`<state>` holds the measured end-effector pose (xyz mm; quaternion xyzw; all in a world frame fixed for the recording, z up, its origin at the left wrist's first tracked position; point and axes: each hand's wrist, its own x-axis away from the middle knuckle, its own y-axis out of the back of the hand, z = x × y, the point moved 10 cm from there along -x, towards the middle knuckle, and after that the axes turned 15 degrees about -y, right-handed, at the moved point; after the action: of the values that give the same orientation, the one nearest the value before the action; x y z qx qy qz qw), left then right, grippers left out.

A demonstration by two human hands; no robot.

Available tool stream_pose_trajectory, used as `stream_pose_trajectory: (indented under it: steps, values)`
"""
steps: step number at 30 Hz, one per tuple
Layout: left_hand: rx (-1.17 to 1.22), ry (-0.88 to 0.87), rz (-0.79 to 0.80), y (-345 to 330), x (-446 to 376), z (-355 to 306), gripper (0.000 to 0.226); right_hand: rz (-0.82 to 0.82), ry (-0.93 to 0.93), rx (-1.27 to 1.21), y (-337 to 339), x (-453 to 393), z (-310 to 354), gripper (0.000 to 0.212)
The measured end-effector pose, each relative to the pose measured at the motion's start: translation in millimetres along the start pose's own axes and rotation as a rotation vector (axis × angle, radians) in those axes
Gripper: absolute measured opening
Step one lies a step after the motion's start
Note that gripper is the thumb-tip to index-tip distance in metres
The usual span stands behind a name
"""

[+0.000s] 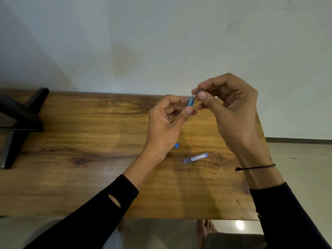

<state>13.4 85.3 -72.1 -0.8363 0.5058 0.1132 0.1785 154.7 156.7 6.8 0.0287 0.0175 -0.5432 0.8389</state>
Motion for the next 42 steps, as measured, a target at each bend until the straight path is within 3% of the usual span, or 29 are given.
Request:
stream_pose_trajectory:
  steps: [16, 30, 42]
  values:
    - [-0.020, -0.010, 0.010, -3, 1, 1, 0.013, -0.003, -0.040, 0.168, -2, 0, -7, 0.012]
    - [-0.045, -0.022, 0.018, -1, 1, 1, 0.013, -0.012, -0.069, 0.165, -2, 0, -11, 0.013]
    - [-0.043, -0.013, 0.026, -4, 3, -1, 0.015, 0.109, -0.078, 0.235, 4, -5, -13, 0.009]
